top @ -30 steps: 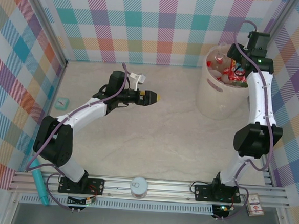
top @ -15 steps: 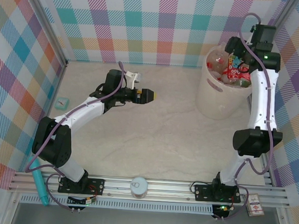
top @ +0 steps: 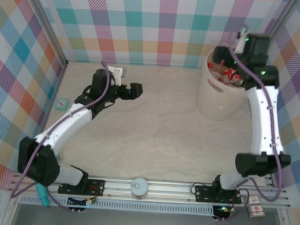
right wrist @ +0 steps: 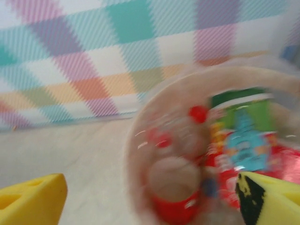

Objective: Put the plastic bottles in the bin

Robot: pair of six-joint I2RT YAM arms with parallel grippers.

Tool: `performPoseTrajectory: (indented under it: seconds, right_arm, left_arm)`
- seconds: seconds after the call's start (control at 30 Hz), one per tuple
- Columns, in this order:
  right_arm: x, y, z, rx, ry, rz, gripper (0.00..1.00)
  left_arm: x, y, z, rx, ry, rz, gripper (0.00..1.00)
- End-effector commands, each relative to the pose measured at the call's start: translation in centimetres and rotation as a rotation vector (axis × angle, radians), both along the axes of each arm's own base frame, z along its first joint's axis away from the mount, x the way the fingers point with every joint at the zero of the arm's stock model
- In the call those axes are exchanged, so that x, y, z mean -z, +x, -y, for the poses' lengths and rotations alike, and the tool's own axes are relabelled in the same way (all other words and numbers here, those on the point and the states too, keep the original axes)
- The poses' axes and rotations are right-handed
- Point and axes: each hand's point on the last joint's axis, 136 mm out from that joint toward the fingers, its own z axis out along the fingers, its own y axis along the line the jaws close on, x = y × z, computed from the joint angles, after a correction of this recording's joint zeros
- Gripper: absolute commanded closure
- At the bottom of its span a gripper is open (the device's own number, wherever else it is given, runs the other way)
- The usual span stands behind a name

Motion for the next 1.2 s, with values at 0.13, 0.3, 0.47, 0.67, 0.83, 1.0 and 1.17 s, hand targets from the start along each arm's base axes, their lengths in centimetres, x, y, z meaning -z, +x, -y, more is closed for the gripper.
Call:
performPoseTrajectory:
  seconds: [0.13,0.3,0.47,0.67,0.83,1.0,1.17]
  right_arm:
    - [6.6,-6.5,-8.2,-0.252,-0.103,0.063,0.01]
    - [17.2,-7.4,-7.6,-0.255,-0.143,-0.05,0.01]
    - [23.2,-7.5,-5.2,-0.223,-0.284,-0.082,0.01]
    - [27.2,-6.4,-2.5,-0.202,-0.26,-0.018,0.01]
    - [29.1,-5.1,-0.9,-0.169,-0.243,0.015,0.01]
    - [30.8,-3.7,0.3,-0.134,-0.201,0.058,0.01]
    - [31.1,-2.6,0.8,-0.129,-0.212,0.11,0.01]
  left_arm:
    - [2.6,-1.2,-12.9,-0.58,0.337,0.132,0.0]
    - [7.8,-2.1,-17.0,-0.757,0.408,0.118,0.0]
    - [12.2,-0.8,-17.4,-0.765,0.511,0.087,0.0]
    - [13.8,0.8,-16.9,-0.673,0.642,0.118,0.0]
    - [16.1,1.6,-17.8,-0.632,0.568,0.091,0.0]
    - [18.2,1.4,-20.0,-0.642,0.4,0.057,0.0]
    - [18.3,1.3,-19.1,-0.588,0.375,0.101,0.0]
